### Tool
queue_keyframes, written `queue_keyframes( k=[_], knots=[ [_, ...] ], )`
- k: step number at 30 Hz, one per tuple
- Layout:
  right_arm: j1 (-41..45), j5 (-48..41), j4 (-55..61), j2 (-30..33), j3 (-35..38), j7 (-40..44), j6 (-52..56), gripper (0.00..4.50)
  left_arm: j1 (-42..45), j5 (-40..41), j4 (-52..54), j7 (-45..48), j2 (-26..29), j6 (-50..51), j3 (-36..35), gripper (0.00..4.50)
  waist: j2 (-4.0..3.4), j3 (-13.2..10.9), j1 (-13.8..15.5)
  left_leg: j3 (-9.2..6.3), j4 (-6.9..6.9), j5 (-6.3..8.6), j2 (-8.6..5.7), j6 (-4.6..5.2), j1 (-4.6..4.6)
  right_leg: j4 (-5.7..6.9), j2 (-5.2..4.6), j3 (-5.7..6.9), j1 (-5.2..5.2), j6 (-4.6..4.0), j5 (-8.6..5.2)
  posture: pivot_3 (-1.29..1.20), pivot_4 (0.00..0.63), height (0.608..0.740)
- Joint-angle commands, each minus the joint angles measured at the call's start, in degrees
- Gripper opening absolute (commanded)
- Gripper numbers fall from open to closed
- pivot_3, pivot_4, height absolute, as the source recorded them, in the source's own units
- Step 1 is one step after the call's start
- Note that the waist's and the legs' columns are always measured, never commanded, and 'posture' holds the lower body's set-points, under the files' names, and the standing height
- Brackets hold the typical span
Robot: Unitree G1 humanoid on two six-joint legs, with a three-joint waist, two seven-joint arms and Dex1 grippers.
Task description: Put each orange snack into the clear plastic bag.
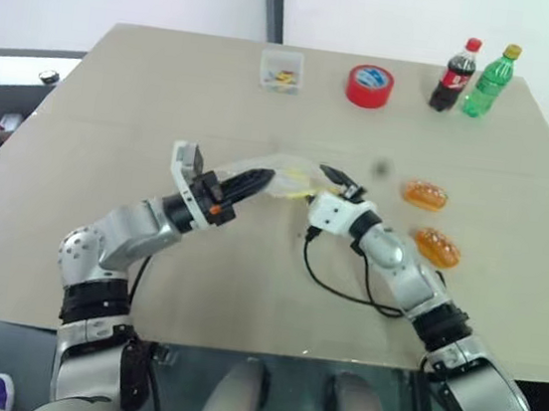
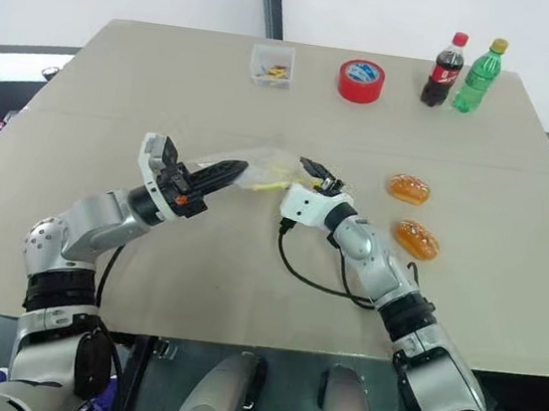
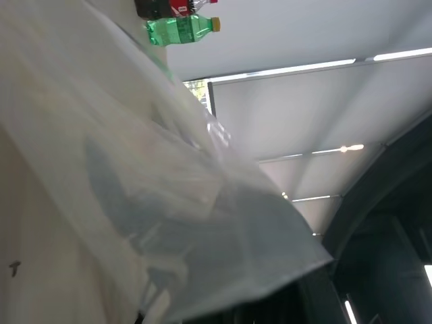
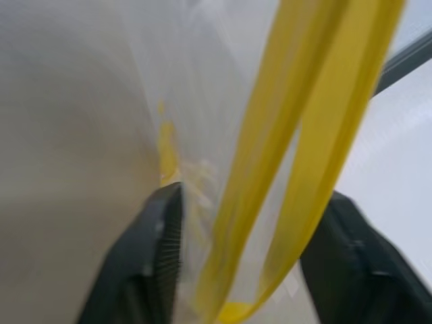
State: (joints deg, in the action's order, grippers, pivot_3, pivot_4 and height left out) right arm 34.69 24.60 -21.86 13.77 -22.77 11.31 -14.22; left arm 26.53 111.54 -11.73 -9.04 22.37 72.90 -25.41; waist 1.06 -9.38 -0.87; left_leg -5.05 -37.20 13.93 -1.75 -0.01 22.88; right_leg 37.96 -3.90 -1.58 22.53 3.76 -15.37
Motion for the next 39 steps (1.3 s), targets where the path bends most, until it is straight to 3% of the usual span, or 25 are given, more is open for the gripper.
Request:
queue_keyframes(
  k=[1,3,8,11,15,18,23,39],
  knots=[
    [1.0,-1.6,0.7,0.4,2.2,-0.2,-2.3,1.02,-0.4,1.5,3.5,0.9,0.4,-0.2,-0.8,0.0,0.0,0.0,-0.1,0.01,0.0,0.0,0.0,0.0,0.0,0.0,0.0,0.0,0.0,0.0,0.0,0.0,0.15,0.74],
    [1.1,-1.9,1.4,0.9,3.0,0.2,-2.4,0.05,-0.6,1.5,4.4,0.3,0.1,-0.9,-0.6,0.0,-0.01,0.0,-0.1,0.01,0.0,0.0,0.0,0.0,0.0,0.01,0.01,-0.01,0.01,0.0,0.0,0.0,0.15,0.74],
    [2.9,-1.4,2.0,3.5,5.3,-0.1,-1.3,0.01,-1.7,-3.4,9.3,-0.2,4.1,-4.3,2.5,0.0,0.0,0.0,-0.2,0.05,0.0,0.0,0.01,0.0,0.0,0.02,0.02,-0.04,0.04,0.0,0.0,0.0,0.15,0.74],
    [6.2,0.4,0.4,7.0,6.4,0.2,-0.4,0.0,-2.0,-18.5,15.3,7.7,8.4,-7.7,6.1,0.84,-0.03,-0.1,-0.2,0.07,0.02,0.0,-0.03,0.0,0.0,0.03,0.03,-0.06,0.06,0.0,0.0,0.0,0.15,0.74],
    [9.2,3.3,-1.1,10.7,5.5,1.3,1.2,0.0,-3.5,-43.5,29.4,21.4,15.7,-20.8,15.4,2.58,-0.08,-0.2,-0.1,0.14,0.16,0.0,-0.1,0.0,-0.02,-0.04,0.09,-0.11,0.06,-0.02,0.0,0.0,0.15,0.74],
    [11.4,4.1,-1.7,11.5,5.6,3.4,4.9,0.0,-5.7,-65.3,41.0,31.1,22.8,-36.5,23.4,2.58,-0.06,-0.3,-0.3,0.23,0.38,0.0,-0.04,-0.01,0.0,-0.19,0.09,-0.18,0.16,-0.04,-0.01,0.0,0.15,0.74],
    [13.1,6.4,-0.3,9.9,4.6,5.4,11.6,0.0,-6.4,-86.9,46.6,32.2,25.8,-47.5,31.9,2.58,-0.12,-0.3,-0.2,0.64,0.73,0.0,0.02,0.0,0.01,-0.31,0.09,-0.6,0.44,-0.04,0.0,0.0,0.15,0.74],
    [10.0,9.7,11.9,3.5,2.5,7.6,24.6,0.0,-0.1,-109.5,42.7,31.8,17.6,-41.4,42.8,2.58,-0.08,-0.4,-1.1,0.75,0.57,0.0,0.06,0.03,0.15,0.05,0.22,-0.75,0.7,-0.02,0.01,0.0,0.15,0.74]
  ],
)
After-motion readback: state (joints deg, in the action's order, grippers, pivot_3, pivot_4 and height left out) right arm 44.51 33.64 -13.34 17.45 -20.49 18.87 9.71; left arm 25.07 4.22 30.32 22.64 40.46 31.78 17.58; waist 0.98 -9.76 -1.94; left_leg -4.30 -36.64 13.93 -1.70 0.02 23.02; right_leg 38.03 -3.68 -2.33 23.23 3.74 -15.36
